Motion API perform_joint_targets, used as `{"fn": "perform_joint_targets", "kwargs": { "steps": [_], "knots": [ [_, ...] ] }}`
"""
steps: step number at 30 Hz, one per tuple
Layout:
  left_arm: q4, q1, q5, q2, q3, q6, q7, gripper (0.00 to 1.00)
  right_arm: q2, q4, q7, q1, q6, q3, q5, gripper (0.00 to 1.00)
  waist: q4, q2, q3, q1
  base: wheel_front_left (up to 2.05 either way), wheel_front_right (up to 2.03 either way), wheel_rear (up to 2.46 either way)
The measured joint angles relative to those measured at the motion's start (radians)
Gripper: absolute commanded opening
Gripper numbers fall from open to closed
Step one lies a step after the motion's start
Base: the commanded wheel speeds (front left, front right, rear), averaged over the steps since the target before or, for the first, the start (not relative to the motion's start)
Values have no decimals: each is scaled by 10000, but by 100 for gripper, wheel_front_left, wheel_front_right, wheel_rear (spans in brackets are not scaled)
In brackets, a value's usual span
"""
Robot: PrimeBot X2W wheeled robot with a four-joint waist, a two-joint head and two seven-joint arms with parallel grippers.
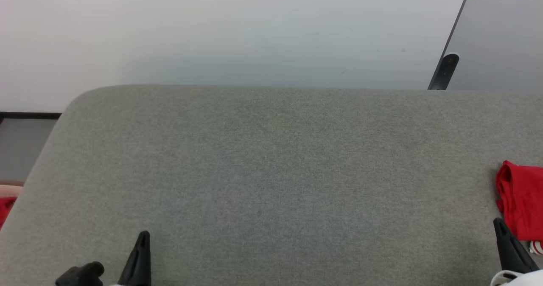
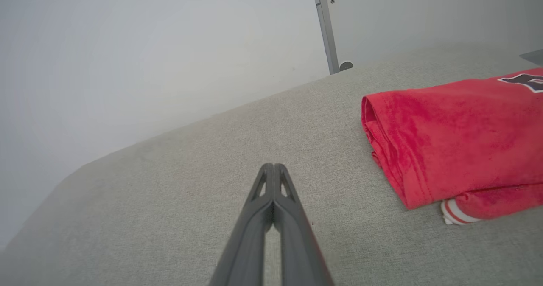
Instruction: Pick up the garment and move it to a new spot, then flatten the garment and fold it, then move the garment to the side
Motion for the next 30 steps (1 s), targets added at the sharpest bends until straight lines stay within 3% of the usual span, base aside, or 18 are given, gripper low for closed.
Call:
{"fn": "perform_joint_targets", "kwargs": {
  "steps": [30],
  "knots": [
    [253,-673,-3994,-468,493,-190,1152,0,328,1026,44,-812,-2,205,3994,0,74,0,3,0,0,0,0]
  ]
}}
